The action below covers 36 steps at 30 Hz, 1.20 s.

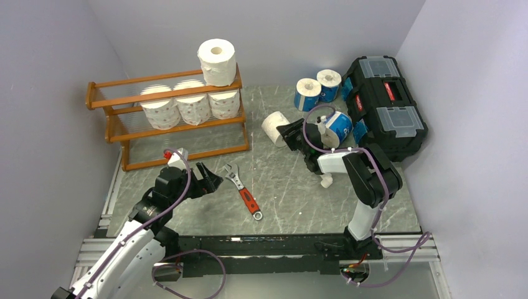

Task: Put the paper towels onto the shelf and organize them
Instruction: Pick up the paper towel from the center of the board, then place the paper towel at the center of the board.

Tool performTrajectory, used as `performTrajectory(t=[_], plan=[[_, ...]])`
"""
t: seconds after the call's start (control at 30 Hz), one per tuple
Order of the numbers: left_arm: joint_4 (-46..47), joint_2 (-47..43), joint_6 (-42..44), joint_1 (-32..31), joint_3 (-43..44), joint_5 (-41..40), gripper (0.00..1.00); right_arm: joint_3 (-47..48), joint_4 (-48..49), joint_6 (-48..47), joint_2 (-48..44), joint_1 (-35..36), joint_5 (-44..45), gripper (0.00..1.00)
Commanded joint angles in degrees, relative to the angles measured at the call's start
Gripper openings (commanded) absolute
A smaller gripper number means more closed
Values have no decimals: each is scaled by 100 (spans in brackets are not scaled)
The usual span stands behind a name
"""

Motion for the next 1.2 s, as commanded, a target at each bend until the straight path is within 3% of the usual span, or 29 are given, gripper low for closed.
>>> performTrajectory(t=[0.0,0.43,0.53,0.9,1.17], plan=[[152,65,-44,-16,86,-22,92,-125,634,24,4,-37,-31,50],[153,103,-105,-15,68,7,92,-532,1327,1,-92,-47,-131,39],[132,109,-119,-20,74,8,92,-510,1073,-238,-334,-54,-191,38],[315,281,-154,-14,7,185,92,183,-2258,-2023,-2219,45,185,37],[587,715,-184,-13,24,424,92,989,-4481,-3863,-3004,1089,932,36]])
